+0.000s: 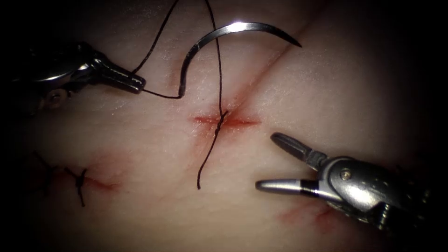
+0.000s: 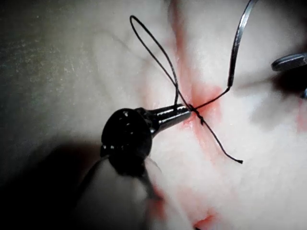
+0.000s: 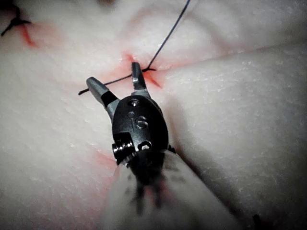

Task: Wound Closure

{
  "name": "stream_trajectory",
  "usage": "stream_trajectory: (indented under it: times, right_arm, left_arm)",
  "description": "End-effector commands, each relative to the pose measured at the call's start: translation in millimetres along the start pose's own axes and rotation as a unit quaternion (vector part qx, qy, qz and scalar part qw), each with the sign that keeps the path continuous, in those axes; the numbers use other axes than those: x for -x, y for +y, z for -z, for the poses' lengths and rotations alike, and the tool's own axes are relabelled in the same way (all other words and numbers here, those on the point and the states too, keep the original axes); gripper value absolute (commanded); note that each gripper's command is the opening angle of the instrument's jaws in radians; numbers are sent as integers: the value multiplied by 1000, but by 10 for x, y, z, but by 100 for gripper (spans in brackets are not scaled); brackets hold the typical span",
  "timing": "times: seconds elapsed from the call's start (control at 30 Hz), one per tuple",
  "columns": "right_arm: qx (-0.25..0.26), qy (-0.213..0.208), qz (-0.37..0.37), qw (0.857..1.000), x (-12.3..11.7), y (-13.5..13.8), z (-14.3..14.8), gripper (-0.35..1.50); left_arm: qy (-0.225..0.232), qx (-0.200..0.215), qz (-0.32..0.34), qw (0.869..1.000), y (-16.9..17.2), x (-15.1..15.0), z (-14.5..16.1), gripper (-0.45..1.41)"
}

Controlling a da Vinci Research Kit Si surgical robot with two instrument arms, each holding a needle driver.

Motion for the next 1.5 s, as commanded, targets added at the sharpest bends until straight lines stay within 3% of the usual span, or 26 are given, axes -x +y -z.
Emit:
stream_trajectory:
  times: [0.03,0.17,0.37,0.5,0.67,0.77,0.8,0.97,1.0,1.03,1.33,1.5]
  right_arm:
    - [-2,-3,8,1000,-1,15,-5,106]
    - [-5,-10,18,1000,-7,42,-13,103]
    - [-26,-16,27,999,-5,82,-22,81]
    - [-34,-42,32,998,-1,102,-29,49]
    - [-45,-50,30,997,-2,113,-54,49]
    - [-57,-46,29,997,-6,114,-74,25]
    - [-67,-46,28,996,-8,114,-90,7]
    - [-85,-44,10,995,-3,106,-121,-10]
    - [-95,-44,2,995,0,100,-128,-30]
    - [-103,-43,-1,994,1,96,-130,-35]
    - [-98,-44,-3,994,-6,81,-131,-35]
    - [-90,-45,-4,995,-7,82,-142,-35]
  left_arm:
    - [-8,8,0,1000,0,9,-4,-45]
    - [-40,45,-1,998,10,17,3,-45]
    - [-74,90,-15,993,23,27,15,-45]
    - [-95,113,-50,988,30,30,17,-45]
    - [-117,117,-86,982,37,27,-2,-45]
    - [-129,118,-93,980,41,24,-22,-45]
    - [-145,114,-104,977,44,23,-36,-45]
    - [-166,106,-109,974,44,19,-52,-45]
    - [-171,99,-111,974,42,19,-53,-45]
    - [-174,93,-112,974,40,19,-54,-45]
    - [-188,-1,-95,978,18,27,-57,-45]
    - [-191,-26,-92,977,14,30,-66,-45]
